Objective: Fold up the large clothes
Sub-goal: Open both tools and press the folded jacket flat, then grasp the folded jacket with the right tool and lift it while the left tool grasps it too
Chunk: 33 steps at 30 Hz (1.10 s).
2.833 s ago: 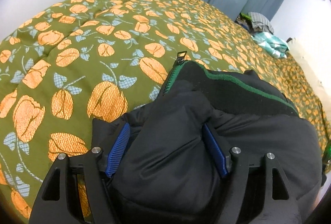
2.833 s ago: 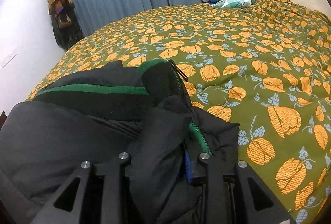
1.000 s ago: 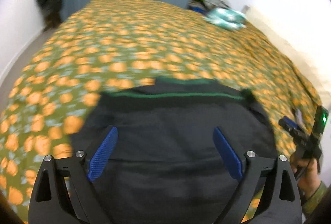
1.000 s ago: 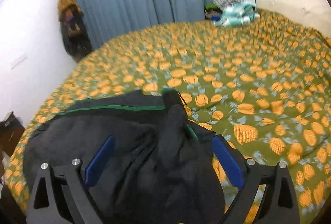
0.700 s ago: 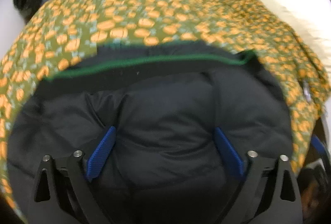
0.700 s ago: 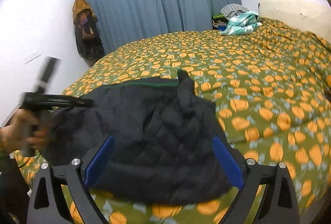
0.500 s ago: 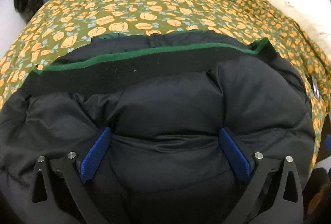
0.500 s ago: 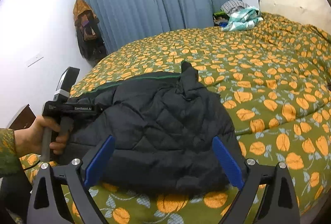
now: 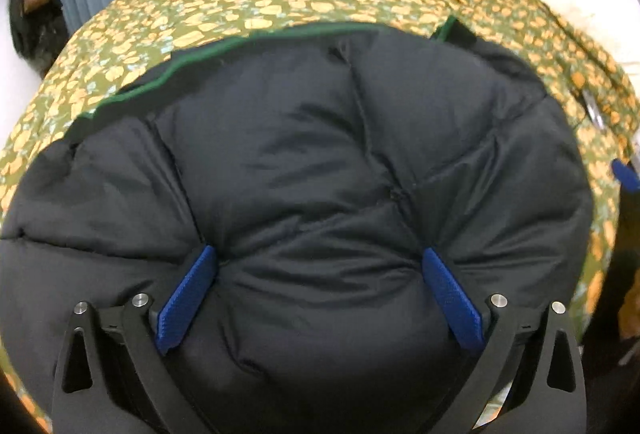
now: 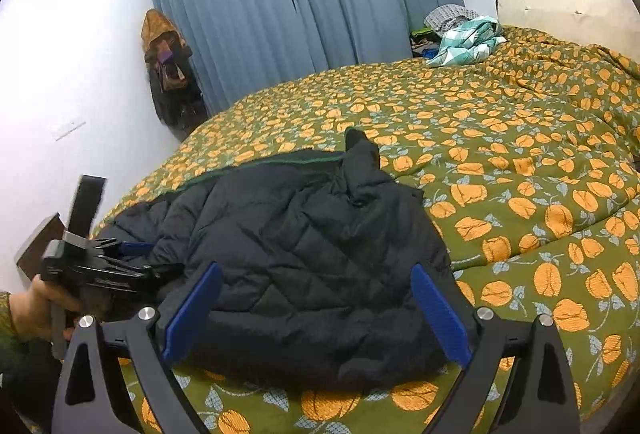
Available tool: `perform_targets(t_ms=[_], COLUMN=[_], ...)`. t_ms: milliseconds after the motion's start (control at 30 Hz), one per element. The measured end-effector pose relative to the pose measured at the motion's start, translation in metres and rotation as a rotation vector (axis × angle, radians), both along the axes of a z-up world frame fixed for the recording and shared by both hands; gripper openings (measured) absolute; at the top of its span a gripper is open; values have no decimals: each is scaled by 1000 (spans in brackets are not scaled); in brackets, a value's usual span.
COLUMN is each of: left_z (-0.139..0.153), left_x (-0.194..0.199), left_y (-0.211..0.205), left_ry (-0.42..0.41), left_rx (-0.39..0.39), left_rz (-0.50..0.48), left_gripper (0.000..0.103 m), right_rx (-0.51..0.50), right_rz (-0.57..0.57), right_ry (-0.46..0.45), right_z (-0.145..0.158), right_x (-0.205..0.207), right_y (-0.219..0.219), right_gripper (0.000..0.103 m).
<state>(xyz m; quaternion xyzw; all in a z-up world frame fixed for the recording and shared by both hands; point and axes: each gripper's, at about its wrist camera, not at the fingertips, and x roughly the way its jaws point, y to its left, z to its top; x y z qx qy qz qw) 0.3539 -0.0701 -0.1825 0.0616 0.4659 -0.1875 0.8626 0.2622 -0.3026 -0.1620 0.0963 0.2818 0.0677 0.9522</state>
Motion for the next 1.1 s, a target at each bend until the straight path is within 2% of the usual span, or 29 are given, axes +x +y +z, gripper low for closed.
perform_targets(t_ms=[67,233,400,567,800,967,1100], left_z=[-6,4,28,5,-11,-8,6], left_x=[3,-5,-45,-58,-55,-60,-73], left_y=[-6,-1,4,-2,-6,-7,-4], left_ry=[-7,-16,-34,-59,-88,-99,-85], left_rx=[24,7,-37,37,64,64,56], left_rz=[1,11,-46,-58,-56,-46,-41], left_gripper=[102,100,99,100,102,102,100], right_rx=[-20,-25,-26,-11,-33,22,66], right_rz=[10,4,-2,-1,-7,-69,-163], right_ry=[-1,9,2,6,19,31,46], right_z=[0,-3,-2,-3,-6,-8,-11], right_x=[-2,0,-2,0,0,0,-2], right_y=[4,3,1,0,1,-15,-36], right_gripper=[97,97,97,97,97,97,97])
